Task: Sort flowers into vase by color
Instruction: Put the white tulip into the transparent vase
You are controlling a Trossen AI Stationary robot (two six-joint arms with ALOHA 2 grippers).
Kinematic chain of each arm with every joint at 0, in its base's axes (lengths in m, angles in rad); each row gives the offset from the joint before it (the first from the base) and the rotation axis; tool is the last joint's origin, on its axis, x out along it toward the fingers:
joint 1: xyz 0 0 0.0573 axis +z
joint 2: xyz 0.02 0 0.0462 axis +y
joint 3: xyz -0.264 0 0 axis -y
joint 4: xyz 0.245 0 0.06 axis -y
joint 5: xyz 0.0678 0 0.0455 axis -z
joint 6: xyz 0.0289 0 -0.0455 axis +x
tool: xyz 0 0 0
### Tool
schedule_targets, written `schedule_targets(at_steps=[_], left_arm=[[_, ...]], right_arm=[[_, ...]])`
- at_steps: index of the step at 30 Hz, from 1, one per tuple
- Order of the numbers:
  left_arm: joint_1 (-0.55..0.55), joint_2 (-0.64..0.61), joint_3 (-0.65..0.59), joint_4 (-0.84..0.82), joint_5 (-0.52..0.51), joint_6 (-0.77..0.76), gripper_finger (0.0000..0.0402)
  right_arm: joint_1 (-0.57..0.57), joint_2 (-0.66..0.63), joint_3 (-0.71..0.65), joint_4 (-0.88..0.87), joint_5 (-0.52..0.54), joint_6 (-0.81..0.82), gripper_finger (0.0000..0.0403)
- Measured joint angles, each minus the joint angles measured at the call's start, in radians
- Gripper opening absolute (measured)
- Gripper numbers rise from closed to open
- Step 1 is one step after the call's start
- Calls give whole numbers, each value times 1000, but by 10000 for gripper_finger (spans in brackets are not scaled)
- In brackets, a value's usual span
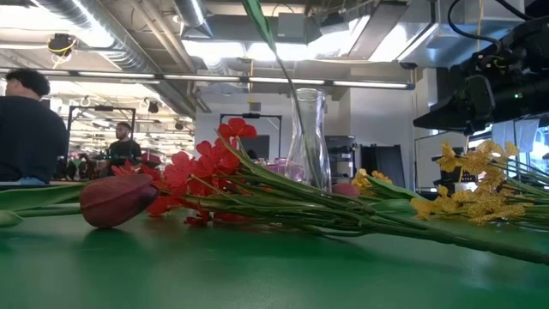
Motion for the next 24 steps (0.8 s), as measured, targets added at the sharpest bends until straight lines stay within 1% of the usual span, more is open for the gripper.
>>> schedule_targets(at_steps=[3,5,9,12,15,18,21,24], left_arm=[[-44,-55,0,-65,-80,-1,259],[-72,-82,0,-119,-109,-20,259],[-121,-102,0,-166,-116,-41,259],[-154,-102,0,-168,-126,-47,259],[-193,-102,0,-173,-173,-48,259],[-232,-102,0,-185,-229,-46,259],[-257,-102,0,-221,-267,-67,259],[-262,-101,0,-283,-276,-144,259]], right_arm=[[0,0,0,1,-17,0,10],[0,0,0,1,-15,0,10],[0,0,0,5,-20,0,10],[0,0,0,5,-54,5,10],[0,0,0,5,-127,93,10],[0,0,0,6,-199,246,10],[0,0,0,6,-247,382,10],[0,0,20,25,-252,401,10]])
